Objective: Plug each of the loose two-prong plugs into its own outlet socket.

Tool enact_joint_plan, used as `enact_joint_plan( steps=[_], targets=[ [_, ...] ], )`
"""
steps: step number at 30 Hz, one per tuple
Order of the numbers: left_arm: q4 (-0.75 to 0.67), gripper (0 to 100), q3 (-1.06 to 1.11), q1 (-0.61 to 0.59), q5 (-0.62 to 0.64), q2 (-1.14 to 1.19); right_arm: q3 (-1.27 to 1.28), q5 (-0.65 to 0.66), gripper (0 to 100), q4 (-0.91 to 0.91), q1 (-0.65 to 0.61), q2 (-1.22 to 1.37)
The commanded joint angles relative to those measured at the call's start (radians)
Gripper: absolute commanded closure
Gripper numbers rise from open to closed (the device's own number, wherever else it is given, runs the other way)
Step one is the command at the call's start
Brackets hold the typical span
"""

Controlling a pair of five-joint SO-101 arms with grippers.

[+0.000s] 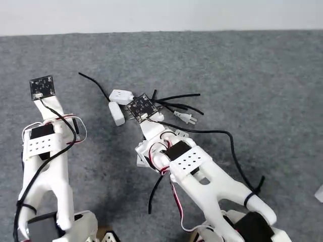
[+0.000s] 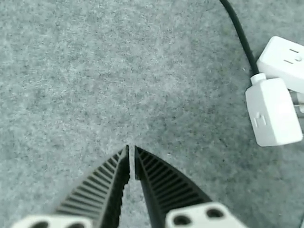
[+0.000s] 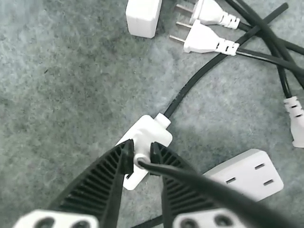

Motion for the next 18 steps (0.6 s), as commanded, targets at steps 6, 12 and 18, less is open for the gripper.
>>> enact_joint_plan(
  steps=[6,12,18],
  targets=[
    [-0.017,98,-0.045,-0.008,0.005,0.0,-0.018,0.077,99.1,0.047,-0.064,0.114],
    [-0.018,98,-0.045,-0.017,0.005,0.0,-0.138,0.078,99.1,0.143,-0.061,0.245],
    [-0.018,98,-0.045,-0.02,0.005,0.0,-0.176,0.066,98.3,0.15,-0.064,0.269]
  ],
)
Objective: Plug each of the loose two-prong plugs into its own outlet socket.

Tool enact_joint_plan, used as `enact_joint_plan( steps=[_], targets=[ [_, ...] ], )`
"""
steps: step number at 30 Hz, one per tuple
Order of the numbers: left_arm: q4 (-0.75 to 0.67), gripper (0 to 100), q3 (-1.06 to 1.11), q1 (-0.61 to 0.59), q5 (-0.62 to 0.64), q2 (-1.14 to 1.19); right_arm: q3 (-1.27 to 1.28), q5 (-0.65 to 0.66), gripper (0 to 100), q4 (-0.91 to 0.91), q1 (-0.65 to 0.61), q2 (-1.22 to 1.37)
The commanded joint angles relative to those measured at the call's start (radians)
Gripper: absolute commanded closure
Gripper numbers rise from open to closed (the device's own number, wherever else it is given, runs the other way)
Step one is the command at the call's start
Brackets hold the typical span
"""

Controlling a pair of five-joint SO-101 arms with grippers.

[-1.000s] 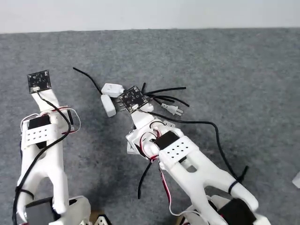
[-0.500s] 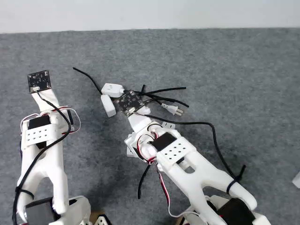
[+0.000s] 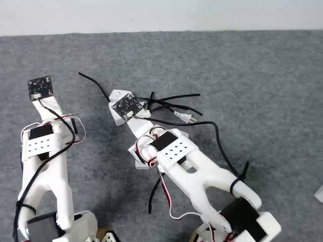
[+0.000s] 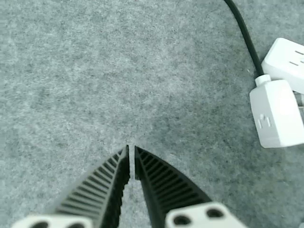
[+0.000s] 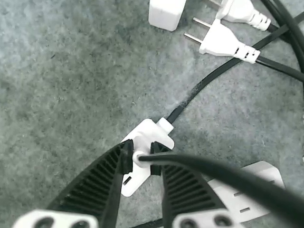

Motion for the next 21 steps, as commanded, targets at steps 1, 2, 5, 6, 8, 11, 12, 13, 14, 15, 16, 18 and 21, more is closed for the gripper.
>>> enact_joint_plan(
  steps=[1,2,5,6,8,11,12,13,14,15,16,18,21],
  targets=[
    [-0.018,98,-0.047,-0.008,0.005,0.0,-0.006,-0.018,96.0,0.039,-0.033,0.061],
    [-0.018,98,-0.047,-0.008,0.005,0.0,-0.014,-0.06,92.0,0.051,-0.035,0.058],
    [-0.018,98,-0.048,-0.009,0.005,0.0,-0.055,-0.184,75.4,0.102,-0.087,0.05],
    [-0.018,98,-0.05,-0.009,0.005,0.0,-0.068,-0.21,70.2,0.12,-0.111,0.05],
    [-0.023,98,-0.05,-0.011,0.006,0.0,-0.083,-0.252,62.4,0.136,-0.159,0.056],
    [-0.051,98,-0.045,-0.028,0.009,0.0,-0.086,-0.31,61.1,0.117,-0.183,0.061],
    [-0.052,98,-0.045,-0.034,0.009,0.0,-0.083,-0.321,61.2,0.105,-0.183,0.061],
    [-0.052,98,-0.045,-0.035,0.009,0.0,-0.083,-0.327,61.2,0.096,-0.177,0.062],
    [-0.052,98,-0.045,-0.035,0.009,0.0,-0.083,-0.327,61.2,0.091,-0.168,0.067],
    [-0.052,98,-0.045,-0.035,0.009,0.0,-0.084,-0.327,61.2,0.091,-0.16,0.077],
    [-0.052,98,-0.047,-0.035,0.009,0.0,-0.089,-0.327,61.2,0.09,-0.154,0.091],
    [-0.052,98,-0.047,-0.035,0.009,0.0,-0.1,-0.322,61.3,0.059,-0.139,0.127],
    [-0.052,98,-0.047,-0.035,0.009,0.0,-0.155,-0.322,65.5,0.059,-0.104,0.191]
  ],
)
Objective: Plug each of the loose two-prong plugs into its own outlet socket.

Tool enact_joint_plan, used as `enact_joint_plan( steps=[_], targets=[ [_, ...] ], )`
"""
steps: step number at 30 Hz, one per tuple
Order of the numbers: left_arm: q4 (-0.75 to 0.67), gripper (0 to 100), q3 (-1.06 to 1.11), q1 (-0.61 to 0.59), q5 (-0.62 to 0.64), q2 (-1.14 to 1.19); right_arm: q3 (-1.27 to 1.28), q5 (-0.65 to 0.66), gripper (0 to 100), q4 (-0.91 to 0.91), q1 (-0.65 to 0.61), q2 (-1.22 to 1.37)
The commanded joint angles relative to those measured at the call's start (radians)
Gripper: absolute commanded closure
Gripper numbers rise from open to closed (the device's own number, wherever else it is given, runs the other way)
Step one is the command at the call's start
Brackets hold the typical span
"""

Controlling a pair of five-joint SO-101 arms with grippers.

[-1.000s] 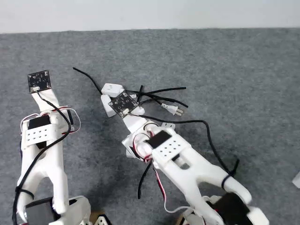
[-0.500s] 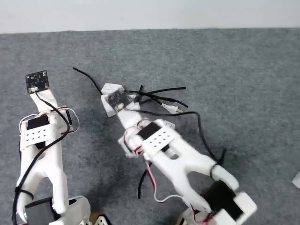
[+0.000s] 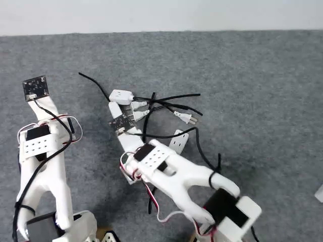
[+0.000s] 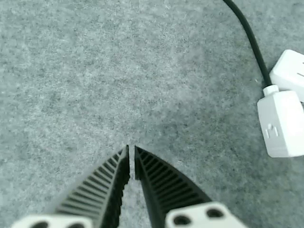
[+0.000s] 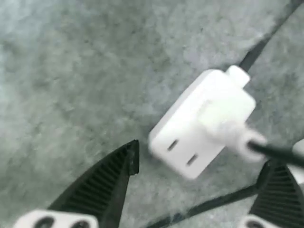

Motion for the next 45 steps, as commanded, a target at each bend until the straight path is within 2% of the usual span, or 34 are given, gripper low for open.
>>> enact_joint_plan(
  steps=[1,8,12,16,20,23,29,33,37,40,45],
  targets=[
    [-0.028,98,-0.047,-0.008,0.009,0.0,-0.123,-0.011,68.2,0.002,0.044,0.042],
    [-0.029,98,-0.045,-0.008,0.009,0.0,-0.178,-0.011,85.3,0.042,0.082,0.074],
    [-0.029,98,-0.044,-0.006,0.009,0.0,-0.178,-0.011,99.8,0.05,0.151,0.053],
    [-0.031,98,-0.044,-0.005,0.009,0.002,-0.161,0.006,99.0,0.139,0.216,-0.071],
    [-0.054,98,-0.027,-0.002,0.009,0.002,-0.161,0.153,99.1,0.317,0.266,-0.289],
    [-0.068,98,-0.018,0.017,0.009,0.0,-0.161,0.255,99.1,0.438,0.352,-0.453],
    [-0.071,98,0.002,0.058,0.008,-0.005,-0.158,0.411,99.1,0.67,0.691,-0.704],
    [-0.072,98,0.01,0.087,0.003,-0.006,-0.091,0.577,99.1,0.694,1.003,-0.837],
    [-0.064,98,0.022,0.133,0.002,-0.002,0.021,0.767,99.1,0.572,1.371,-0.909],
    [-0.064,98,0.058,0.222,-0.025,-0.008,0.118,0.848,99.1,0.406,1.595,-0.903],
    [0.018,98,0.071,0.468,-0.034,-0.008,0.269,0.918,99.1,0.185,1.738,-0.811]
  ],
)
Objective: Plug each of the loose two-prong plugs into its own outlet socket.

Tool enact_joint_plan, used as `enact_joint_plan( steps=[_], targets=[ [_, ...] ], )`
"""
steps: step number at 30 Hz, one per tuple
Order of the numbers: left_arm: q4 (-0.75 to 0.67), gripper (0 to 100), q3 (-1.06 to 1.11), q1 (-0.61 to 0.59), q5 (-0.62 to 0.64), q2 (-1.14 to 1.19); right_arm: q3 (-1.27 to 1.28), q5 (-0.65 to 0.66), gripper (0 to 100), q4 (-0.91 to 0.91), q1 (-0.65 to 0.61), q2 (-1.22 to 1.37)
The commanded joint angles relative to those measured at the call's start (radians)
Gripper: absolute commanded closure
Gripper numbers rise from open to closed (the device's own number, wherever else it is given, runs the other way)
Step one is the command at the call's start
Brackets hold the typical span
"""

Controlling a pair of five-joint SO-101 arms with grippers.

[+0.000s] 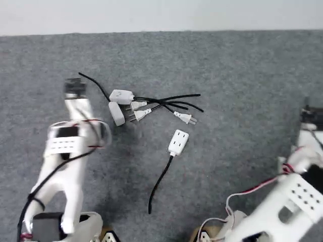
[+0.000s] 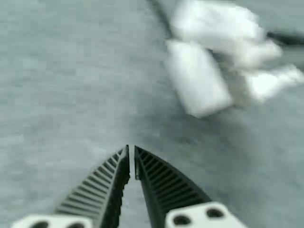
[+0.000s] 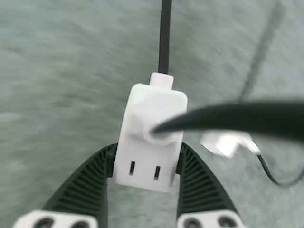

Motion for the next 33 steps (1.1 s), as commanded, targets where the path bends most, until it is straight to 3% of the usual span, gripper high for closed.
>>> enact_joint_plan(
  steps=[1,7,10,13,18,22,26,33],
  targets=[
    [0.071,97,-0.015,0.229,-0.031,-0.009,0.044,0.037,99.1,-0.177,0.097,0.073],
    [0.089,80,-0.036,0.416,0.089,-0.009,0.018,0.034,98.3,-0.392,0.183,0.318],
    [0.06,73,-0.031,0.511,0.078,-0.008,-0.031,0.029,87.1,-0.435,0.203,0.46],
    [0.015,70,-0.035,0.589,0.071,0.0,-0.101,-0.011,70.9,-0.432,0.209,0.567],
    [-0.034,70,-0.07,0.681,0.08,0.014,-0.13,-0.015,72.5,-0.432,0.203,0.605],
    [-0.034,70,-0.168,0.689,0.055,0.155,-0.129,-0.038,72.9,-0.432,0.202,0.605],
    [-0.032,70,-0.311,0.689,-0.063,0.356,-0.129,-0.038,72.9,-0.432,0.208,0.605],
    [-0.009,71,-0.446,0.631,0.008,0.479,-0.127,-0.035,73.0,-0.433,0.229,0.613]
  ],
)
